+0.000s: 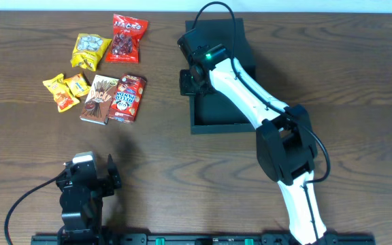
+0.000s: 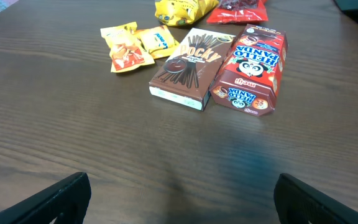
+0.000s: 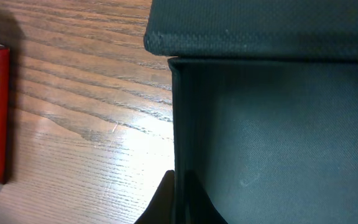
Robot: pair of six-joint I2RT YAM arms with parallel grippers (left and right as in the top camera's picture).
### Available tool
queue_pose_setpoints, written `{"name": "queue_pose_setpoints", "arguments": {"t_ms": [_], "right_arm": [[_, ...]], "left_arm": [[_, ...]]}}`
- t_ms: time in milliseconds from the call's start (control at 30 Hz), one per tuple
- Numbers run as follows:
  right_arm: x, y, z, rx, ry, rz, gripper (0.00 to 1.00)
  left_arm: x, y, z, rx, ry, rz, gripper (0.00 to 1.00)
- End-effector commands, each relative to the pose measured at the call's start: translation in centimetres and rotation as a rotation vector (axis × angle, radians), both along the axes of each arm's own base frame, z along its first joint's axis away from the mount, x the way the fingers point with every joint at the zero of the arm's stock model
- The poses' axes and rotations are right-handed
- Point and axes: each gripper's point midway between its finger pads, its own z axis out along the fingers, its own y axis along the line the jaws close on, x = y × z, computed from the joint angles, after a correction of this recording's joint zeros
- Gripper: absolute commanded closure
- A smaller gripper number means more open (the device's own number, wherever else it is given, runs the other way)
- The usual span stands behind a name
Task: Pack container
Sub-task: 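Release the box near table center and lift right gripper away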
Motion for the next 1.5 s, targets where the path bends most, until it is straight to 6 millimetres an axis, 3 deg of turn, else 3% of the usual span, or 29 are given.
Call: {"name": "queue_pose_setpoints", "arguments": {"t_ms": [0, 967, 1000, 1067, 1133, 1233, 1333, 1467], "right_arm": [[0.0, 0.7, -0.5, 0.011, -0.003, 0.045, 0.98], [0.5, 1.2, -0.3, 0.073, 0.019, -0.143, 0.98], [0.5, 1.3, -0.3, 0.070, 0.016, -0.130, 0.91], [0.3, 1.4, -0.2, 0.066, 0.009, -0.083, 0.60], [0.1, 1.9, 0.1, 0.076, -0.002, 0.003, 0.47], [0.1, 2.6, 1.8, 0.112, -0.026, 0.093, 0.37], [0.8, 2.5, 5.5, 0.130, -0.098, 0.137, 0.23], [2.4, 1.6, 13.7, 0.148, -0.310, 0.268, 0.09]], "left_arm": [[0.0, 0.1, -0.6, -0.004, 0.008, 0.004, 0.05], [0.0, 0.1, -0.6, -0.004, 0.008, 0.004, 0.05], [0.0, 0.1, -0.6, -0.004, 0.008, 0.004, 0.05], [0.0, 0.1, -0.6, -0.004, 0.008, 0.004, 0.05], [0.0, 0.1, -0.6, -0.004, 0.008, 0.004, 0.05], [0.0, 0.1, -0.6, -0.004, 0.008, 0.004, 0.05], [0.0, 0.1, -0.6, -0.004, 0.008, 0.004, 0.05], [0.0, 0.1, -0.6, -0.004, 0.008, 0.004, 0.05]]}}
